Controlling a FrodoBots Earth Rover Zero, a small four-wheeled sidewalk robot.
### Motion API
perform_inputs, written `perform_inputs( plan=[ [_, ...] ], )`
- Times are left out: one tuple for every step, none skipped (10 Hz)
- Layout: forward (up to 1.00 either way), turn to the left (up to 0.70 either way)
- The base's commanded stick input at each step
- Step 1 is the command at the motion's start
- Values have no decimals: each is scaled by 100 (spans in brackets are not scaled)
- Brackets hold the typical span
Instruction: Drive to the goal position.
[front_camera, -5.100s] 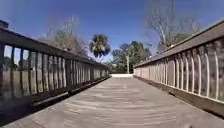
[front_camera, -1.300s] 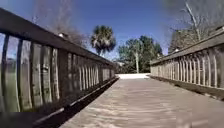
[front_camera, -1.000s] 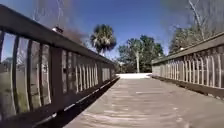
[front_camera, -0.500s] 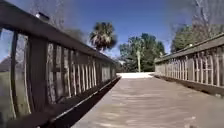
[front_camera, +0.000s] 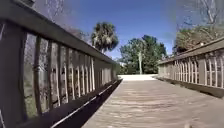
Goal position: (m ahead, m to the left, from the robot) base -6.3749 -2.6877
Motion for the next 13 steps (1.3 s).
perform_inputs(
  plan=[
    [67, -15],
    [67, -15],
    [67, -19],
    [67, -20],
    [67, -23],
    [67, -28],
    [67, -33],
    [67, -34],
    [67, -34],
    [67, -33],
    [67, -33],
    [67, -34],
    [67, -33]
  ],
)
